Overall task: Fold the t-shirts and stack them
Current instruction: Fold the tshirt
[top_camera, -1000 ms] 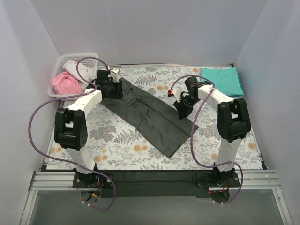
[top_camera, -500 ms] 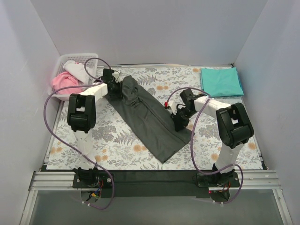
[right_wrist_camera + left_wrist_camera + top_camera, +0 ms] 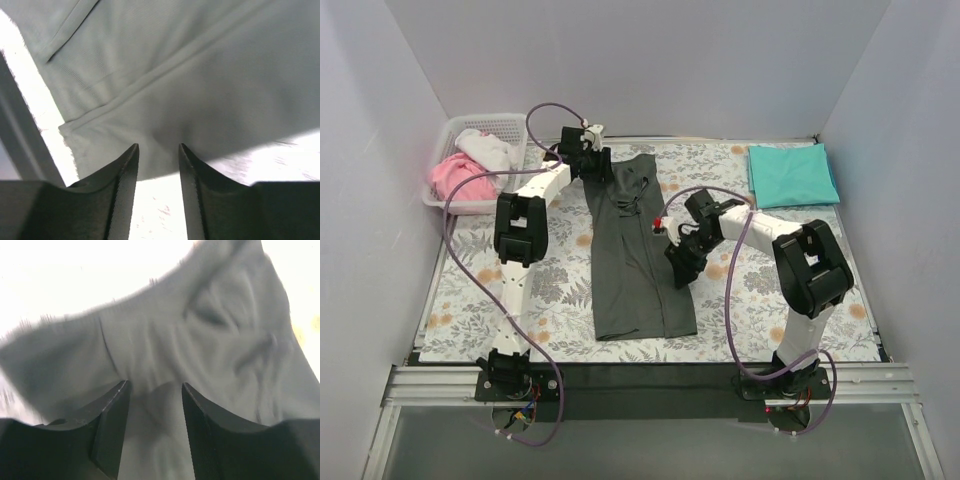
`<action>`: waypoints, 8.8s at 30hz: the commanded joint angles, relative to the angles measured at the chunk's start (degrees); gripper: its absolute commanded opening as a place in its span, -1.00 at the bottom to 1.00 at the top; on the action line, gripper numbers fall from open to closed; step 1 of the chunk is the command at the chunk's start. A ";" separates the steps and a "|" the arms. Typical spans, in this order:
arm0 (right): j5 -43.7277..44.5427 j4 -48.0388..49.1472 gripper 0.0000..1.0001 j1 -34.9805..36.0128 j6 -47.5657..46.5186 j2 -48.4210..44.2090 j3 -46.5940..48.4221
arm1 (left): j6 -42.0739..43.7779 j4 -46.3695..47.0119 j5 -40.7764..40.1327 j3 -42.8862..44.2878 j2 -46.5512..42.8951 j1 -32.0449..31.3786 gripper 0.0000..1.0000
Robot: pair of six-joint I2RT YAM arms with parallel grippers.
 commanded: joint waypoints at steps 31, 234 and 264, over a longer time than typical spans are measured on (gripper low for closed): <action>3.19 7.71 -0.41 -3.86 6.14 13.23 15.03 | -0.83 10.14 2.67 -29.58 -15.55 -1.86 -0.37; -9.46 15.45 -0.54 -2.37 -2.30 25.56 28.85 | 59.28 33.45 5.03 -88.11 -51.64 -19.26 -0.85; -7.89 15.61 -0.13 -4.83 8.51 28.79 46.94 | 45.92 -7.26 24.90 -82.74 -70.19 -22.77 -1.00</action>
